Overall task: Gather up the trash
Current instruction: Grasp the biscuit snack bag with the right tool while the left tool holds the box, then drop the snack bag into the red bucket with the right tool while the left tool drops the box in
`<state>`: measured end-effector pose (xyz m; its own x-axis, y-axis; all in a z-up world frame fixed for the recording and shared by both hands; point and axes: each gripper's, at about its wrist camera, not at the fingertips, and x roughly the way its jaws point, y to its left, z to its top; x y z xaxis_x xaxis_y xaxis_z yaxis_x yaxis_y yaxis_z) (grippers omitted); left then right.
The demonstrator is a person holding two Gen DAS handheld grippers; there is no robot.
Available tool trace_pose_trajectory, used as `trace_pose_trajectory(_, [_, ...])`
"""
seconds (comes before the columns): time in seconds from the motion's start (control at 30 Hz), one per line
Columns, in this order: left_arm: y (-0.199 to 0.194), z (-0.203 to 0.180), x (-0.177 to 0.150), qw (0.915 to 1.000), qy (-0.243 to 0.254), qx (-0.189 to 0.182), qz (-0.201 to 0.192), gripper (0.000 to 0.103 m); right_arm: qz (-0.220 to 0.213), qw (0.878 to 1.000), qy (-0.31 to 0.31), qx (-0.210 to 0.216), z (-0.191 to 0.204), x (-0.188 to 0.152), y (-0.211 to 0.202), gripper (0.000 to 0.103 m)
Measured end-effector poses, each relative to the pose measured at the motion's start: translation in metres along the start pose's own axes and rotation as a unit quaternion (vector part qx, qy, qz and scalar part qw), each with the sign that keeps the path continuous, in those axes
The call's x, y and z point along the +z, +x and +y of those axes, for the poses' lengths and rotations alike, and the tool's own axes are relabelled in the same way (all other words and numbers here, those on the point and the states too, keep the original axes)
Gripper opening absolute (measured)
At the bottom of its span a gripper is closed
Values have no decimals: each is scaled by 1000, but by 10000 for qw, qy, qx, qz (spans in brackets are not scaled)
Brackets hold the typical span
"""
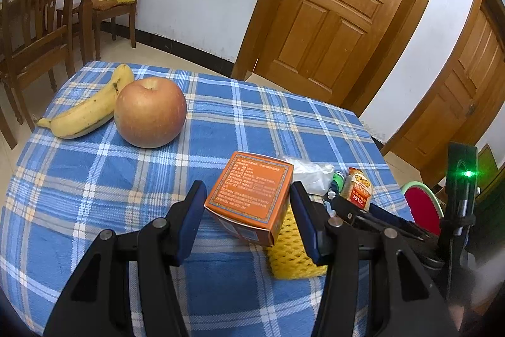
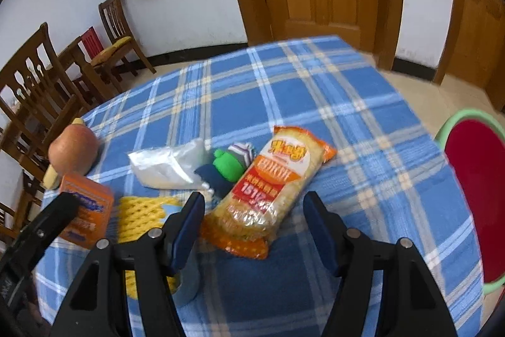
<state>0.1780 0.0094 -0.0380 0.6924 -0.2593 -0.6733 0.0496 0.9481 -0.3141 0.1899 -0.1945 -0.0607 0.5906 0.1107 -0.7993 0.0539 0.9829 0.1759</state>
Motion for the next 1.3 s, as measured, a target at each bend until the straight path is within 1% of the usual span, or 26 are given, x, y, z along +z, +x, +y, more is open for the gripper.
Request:
trace_pose_trajectory(0.07, [0,-1,0,10000,12,1,10,55,-13,10000,-36,-31,0,-1,-1,66])
trace_pose_trajectory(0.1, [0,-2,0,10000,17,2,12,55,-21,10000,-55,-78,-1,-1,-2,61])
trace_pose_trajectory(0.13, [0,-3,-1,10000,28,5,15,55,-27,9999,-66,-89,-1,-2,-2,57])
trace_pose_trajectory(0.27, [-2,-7,-1,10000,71,2,6,55,0,10000,-13,5,-8,-3,-6,54])
trace_pose_trajectory(0.3, [-3,-8,-1,10000,83,-4,-2,55,-6,10000,6,39,-9,-4,-7,51])
trace_pose_trajectory(0.43, [-9,-14,-1,9999,130,-55,-28,55,-112,9998,48,176,-17,-9,-22,45])
trace_pose_trajectory(0.7, [-19,-31,-2,9994,268,-222,-31,55,-297,9982,305,423,-40,-23,-54,44])
trace_pose_trajectory(0.87, [-24,-48,-4,9987,380,-342,-5,55,-451,9967,474,477,-56,-34,-74,44])
trace_pose_trajectory(1.17, [-26,-88,-15,9959,656,-598,166,55,-721,9935,818,314,-96,-51,-106,44])
trace_pose_trajectory(1.3, [-20,-110,-22,9930,808,-781,355,55,-786,9913,1036,196,-119,-59,-114,44])
